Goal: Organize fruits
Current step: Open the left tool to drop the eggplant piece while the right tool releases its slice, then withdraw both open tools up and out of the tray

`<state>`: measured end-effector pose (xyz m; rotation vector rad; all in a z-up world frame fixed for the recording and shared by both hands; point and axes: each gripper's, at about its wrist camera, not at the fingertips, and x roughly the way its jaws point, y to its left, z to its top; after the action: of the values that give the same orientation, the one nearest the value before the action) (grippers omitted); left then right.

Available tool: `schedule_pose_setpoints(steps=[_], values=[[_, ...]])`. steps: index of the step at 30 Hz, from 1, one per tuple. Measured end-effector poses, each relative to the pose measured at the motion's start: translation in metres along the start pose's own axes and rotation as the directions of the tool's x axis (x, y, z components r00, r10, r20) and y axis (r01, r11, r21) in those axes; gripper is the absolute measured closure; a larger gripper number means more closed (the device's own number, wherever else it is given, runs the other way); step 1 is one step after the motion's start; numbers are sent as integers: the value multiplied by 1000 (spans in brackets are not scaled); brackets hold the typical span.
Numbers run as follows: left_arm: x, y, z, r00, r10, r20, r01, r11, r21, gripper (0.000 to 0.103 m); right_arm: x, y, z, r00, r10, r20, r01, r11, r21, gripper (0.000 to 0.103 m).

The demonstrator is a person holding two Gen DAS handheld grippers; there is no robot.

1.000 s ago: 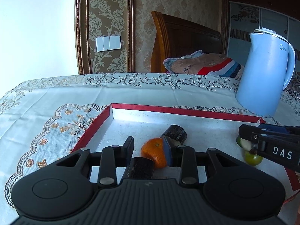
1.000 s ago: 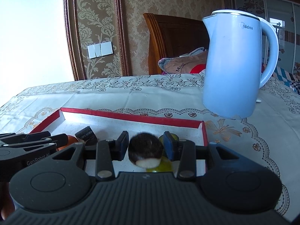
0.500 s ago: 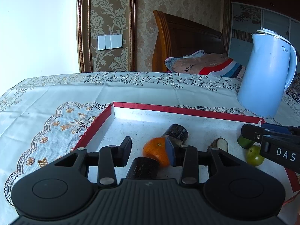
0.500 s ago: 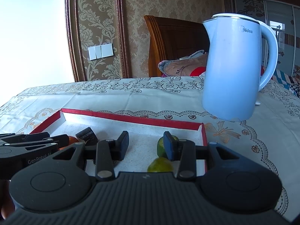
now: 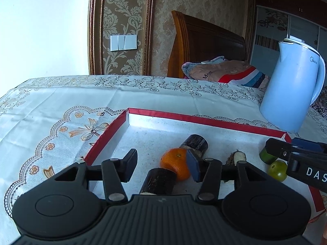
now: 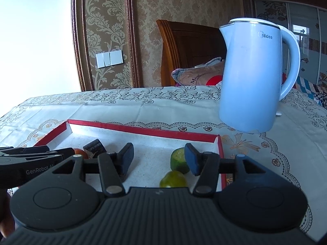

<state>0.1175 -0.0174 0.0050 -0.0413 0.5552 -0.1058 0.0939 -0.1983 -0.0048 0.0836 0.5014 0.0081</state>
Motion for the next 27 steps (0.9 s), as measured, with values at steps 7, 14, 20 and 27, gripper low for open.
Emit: schedule_pose_setpoints(steps=[7,14,20,27], values=[[0,0,-1,1000,-3,-9,3,1000,1,51,-2,-1,-1,1000,-9,9,9,1000,4,33],[-2,1,-3,1000,-2,-5,2,1000,0,50,-6,-5,-2,1000,-16,20,15,1000,20,22],[-9,4,-6,1000,2,7,-2,1000,2,49,-11,-10,-5,999,-19,28,18,999,34,10],[-14,6,-9,1000,2,14,-2,1000,7,49,-15,-12,-8,1000,-15,22,14,999,45,5]])
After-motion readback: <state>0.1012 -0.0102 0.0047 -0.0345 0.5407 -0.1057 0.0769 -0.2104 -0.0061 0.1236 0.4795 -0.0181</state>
